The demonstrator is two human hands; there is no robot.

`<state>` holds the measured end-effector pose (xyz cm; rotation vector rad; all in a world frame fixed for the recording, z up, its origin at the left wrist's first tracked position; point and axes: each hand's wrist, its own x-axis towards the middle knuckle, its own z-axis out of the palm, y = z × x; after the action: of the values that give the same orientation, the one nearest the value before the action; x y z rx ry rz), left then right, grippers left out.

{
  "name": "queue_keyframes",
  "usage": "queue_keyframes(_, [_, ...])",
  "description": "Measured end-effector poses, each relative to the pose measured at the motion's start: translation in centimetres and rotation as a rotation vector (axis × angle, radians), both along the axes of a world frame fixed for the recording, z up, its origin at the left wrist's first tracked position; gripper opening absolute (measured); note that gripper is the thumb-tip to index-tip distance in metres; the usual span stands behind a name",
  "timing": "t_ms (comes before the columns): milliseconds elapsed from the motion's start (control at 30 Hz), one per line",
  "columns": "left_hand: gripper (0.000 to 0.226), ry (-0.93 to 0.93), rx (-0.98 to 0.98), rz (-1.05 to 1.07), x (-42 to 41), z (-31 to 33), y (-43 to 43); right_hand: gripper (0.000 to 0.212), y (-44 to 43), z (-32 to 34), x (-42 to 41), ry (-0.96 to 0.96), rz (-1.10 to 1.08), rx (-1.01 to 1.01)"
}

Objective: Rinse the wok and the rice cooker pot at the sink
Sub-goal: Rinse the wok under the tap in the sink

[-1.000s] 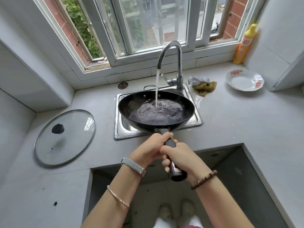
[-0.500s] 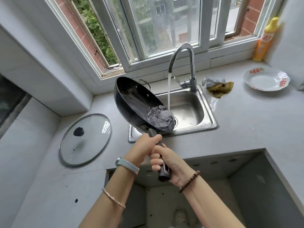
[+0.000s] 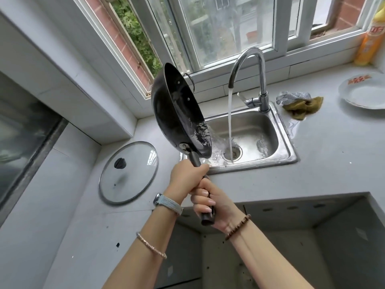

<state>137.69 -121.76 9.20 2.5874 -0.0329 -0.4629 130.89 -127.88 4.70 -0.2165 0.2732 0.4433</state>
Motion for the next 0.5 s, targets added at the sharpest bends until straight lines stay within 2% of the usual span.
queue_keyframes(67, [0.026,-0.067,0.062,0.002,0.4,0.2,0.1,0.034,0.2,0.3,0.3,-0.012,-0.004,0.055])
queue_keyframes(133, [0.029,-0.130,0.114,0.000,0.7,0.3,0.3,0.027,0.4,0.5,0.5,-0.020,-0.005,0.105])
queue_keyframes(233, [0.032,-0.182,0.137,0.000,1.0,0.7,0.6,0.031,0.7,0.7,0.8,-0.070,0.019,0.169])
queue_keyframes(367, [0.033,-0.233,0.175,-0.010,1.3,1.1,0.5,0.047,0.6,1.1,0.9,-0.154,0.058,0.236])
queue_keyframes(500, [0.033,-0.254,0.213,-0.010,1.3,1.6,0.3,0.047,0.4,1.1,1.1,-0.194,0.082,0.245])
